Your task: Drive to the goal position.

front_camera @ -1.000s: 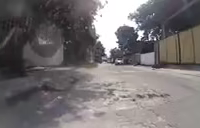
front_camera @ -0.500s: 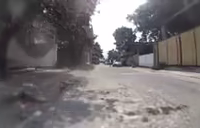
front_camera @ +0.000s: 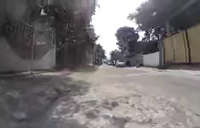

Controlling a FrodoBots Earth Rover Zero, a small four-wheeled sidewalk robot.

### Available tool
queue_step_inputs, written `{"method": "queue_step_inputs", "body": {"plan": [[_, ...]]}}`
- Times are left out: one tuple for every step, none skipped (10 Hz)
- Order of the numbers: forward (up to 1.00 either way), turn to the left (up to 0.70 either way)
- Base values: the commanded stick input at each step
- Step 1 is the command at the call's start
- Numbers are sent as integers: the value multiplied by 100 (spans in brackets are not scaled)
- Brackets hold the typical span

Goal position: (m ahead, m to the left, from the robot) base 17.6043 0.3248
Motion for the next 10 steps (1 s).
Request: {"method": "queue_step_inputs", "body": {"plan": [[100, -3], [100, -2], [100, -3], [100, -3], [100, -3], [100, -3], [100, -3], [100, -8], [100, -26], [100, -40]]}}
